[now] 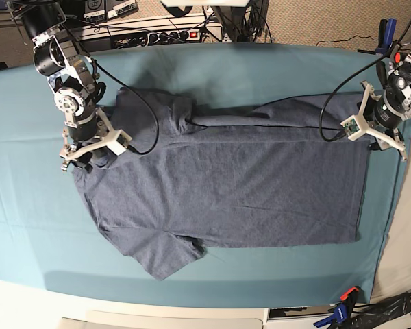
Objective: Fold the T-shirt properly
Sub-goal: 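Release the shirt and raise both grippers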
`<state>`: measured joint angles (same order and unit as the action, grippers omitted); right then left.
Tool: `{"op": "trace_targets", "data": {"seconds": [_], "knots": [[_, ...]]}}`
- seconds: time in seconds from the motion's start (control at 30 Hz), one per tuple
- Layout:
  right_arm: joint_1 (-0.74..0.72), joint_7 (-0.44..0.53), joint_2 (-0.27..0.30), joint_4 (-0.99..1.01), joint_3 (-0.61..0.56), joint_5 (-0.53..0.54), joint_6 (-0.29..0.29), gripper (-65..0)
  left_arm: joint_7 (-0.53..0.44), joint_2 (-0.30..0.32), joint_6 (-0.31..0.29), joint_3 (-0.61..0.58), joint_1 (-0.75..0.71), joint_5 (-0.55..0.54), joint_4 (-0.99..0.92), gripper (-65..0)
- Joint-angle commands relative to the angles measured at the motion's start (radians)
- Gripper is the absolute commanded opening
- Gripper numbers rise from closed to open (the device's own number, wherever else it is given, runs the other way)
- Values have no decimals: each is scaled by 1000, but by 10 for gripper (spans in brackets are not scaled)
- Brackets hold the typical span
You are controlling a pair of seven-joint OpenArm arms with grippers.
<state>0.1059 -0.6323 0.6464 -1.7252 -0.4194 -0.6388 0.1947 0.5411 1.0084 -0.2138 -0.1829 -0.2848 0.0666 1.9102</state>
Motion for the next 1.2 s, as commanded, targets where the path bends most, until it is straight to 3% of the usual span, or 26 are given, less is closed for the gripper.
{"op": "trace_targets", "data": {"seconds": [0.0, 0.13, 0.3, 0.5, 0.63, 0.8, 1.1, 1.17], "knots": [[4, -8, 23, -47, 8, -12, -19, -362, 6, 22, 14, 8, 10, 3, 41, -379], [108, -54, 56, -209, 8, -8, 0, -363, 97, 19, 14, 8, 4, -85, 151, -380], [279, -78, 68, -370, 8, 26, 137, -363, 117, -21, 13, 8, -60, -89, 248, -380], [408, -92, 69, -395, 9, -16, 154, -363, 117, -107, 6, 8, -118, -90, 262, -380], [421, -73, 69, -395, 9, -13, 174, -363, 114, -136, 6, 8, -119, -87, 262, -380], [420, -64, 68, -393, 9, 30, 250, -363, 113, -139, 6, 8, -119, -89, 262, -380], [388, -51, 64, -317, 9, 29, 251, -366, 112, -139, 6, 8, -119, -89, 262, -380], [372, -47, 62, -282, 9, 29, 251, -394, 112, -139, 6, 8, -119, -89, 262, -380]]}}
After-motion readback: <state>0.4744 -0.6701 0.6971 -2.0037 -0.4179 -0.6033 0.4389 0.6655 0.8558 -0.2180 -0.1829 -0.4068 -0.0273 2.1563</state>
